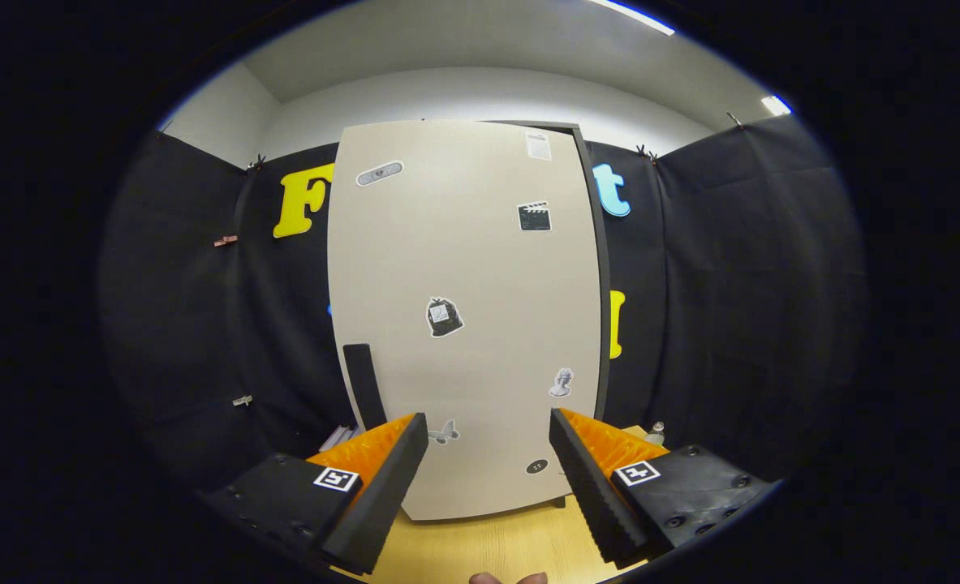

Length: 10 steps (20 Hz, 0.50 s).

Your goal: Open the shoe cabinet door, grab the shoes and put them into the shoe cabinet, then close the shoe cabinet door.

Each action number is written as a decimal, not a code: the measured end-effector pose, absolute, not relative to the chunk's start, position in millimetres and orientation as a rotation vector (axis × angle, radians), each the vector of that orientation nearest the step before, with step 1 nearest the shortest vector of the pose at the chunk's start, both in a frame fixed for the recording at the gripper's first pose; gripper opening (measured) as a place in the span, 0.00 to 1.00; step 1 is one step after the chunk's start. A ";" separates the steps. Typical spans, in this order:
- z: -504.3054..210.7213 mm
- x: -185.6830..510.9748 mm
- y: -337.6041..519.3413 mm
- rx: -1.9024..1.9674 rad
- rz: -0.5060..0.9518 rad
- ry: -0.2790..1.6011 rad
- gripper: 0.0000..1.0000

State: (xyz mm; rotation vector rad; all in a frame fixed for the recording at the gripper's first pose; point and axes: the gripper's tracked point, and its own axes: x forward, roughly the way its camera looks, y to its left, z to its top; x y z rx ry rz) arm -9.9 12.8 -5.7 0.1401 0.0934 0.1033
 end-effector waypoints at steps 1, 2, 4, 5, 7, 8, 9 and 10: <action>-5.6 -9.2 13.0 0.139 0.105 0.094 0.98; -6.6 -9.1 14.8 0.137 0.110 0.095 0.98; -8.4 -9.1 13.7 0.128 0.108 0.098 0.98; -8.8 -9.1 13.3 0.129 0.108 0.099 0.98; -10.9 -7.8 14.3 0.137 0.107 0.102 0.98; -11.1 -8.2 13.5 0.137 0.106 0.104 0.98; -11.3 -8.1 12.1 0.138 0.105 0.103 0.98; -11.2 -8.4 12.6 0.138 0.105 0.103 0.98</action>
